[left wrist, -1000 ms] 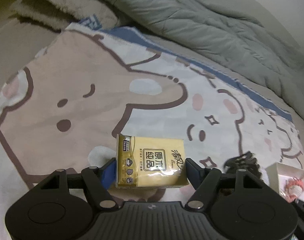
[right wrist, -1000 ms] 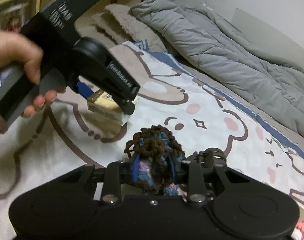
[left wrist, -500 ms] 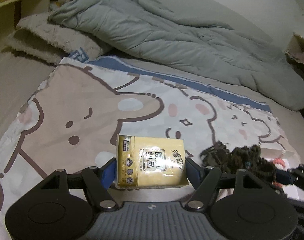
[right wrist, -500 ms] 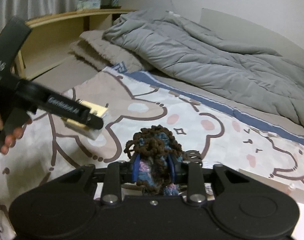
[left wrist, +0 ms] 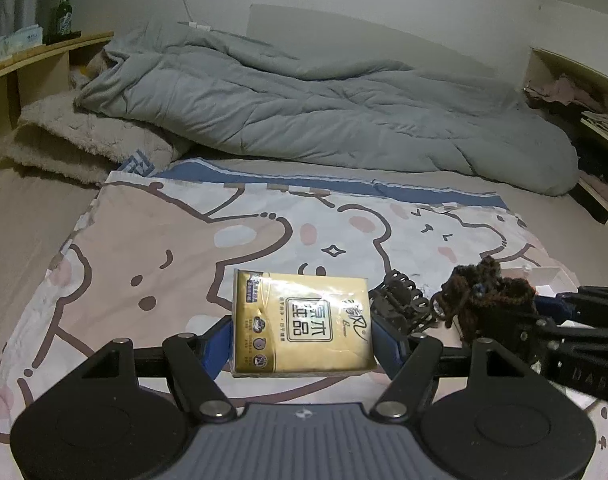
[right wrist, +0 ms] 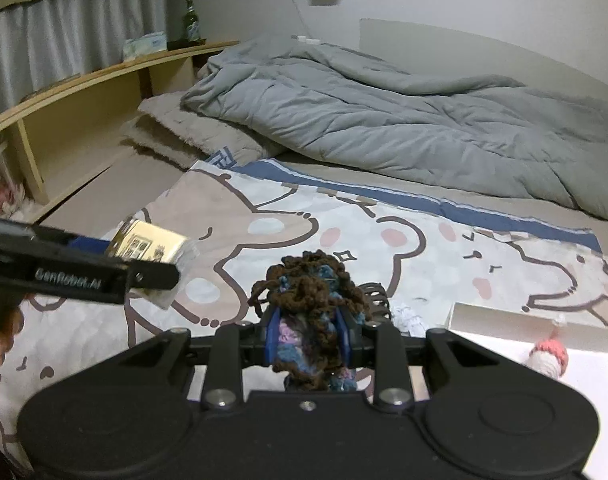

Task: Organize objects
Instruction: 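Carry the tissue pack with the left gripper while the right gripper carries the scrunchie over the box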

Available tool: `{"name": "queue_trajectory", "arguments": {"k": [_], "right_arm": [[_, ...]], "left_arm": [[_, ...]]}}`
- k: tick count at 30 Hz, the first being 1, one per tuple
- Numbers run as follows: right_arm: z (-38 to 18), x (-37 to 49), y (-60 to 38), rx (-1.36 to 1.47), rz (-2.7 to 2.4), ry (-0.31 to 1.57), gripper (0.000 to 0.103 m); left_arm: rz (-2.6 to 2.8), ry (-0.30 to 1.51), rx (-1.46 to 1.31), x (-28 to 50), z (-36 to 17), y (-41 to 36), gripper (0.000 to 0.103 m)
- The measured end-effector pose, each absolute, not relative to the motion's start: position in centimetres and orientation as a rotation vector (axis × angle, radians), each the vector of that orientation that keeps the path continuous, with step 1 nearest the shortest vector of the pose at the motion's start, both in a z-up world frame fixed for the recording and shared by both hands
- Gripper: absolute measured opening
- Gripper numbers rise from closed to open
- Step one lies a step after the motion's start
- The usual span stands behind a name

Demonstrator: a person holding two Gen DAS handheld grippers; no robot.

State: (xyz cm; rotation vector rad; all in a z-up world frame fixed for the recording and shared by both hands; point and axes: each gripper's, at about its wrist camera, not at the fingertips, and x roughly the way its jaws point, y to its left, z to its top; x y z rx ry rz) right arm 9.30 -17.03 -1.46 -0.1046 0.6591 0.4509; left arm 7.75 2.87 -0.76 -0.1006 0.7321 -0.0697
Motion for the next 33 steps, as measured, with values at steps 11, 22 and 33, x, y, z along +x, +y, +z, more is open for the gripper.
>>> {"name": "queue_trajectory", "arguments": {"k": [11,22,33], "right_arm": [[-0.9,8.4,-19.2,-0.007,0.402,0.654,0.03],[-0.5,7.8,-21.9,0.001,0.356,0.64,0.03],[-0.8,7.9,-27.5,0.019,0.263,0.64,0.03]], "left_arm": [[-0.084,0.709,-0.113,6.7,-0.5,1.9,0.072],[-0.131,0.702,-0.111,7.6,0.0,-1.4,0.072],[-0.221,0.724,-0.09,8.8,-0.6,-7.0,0.072]]}}
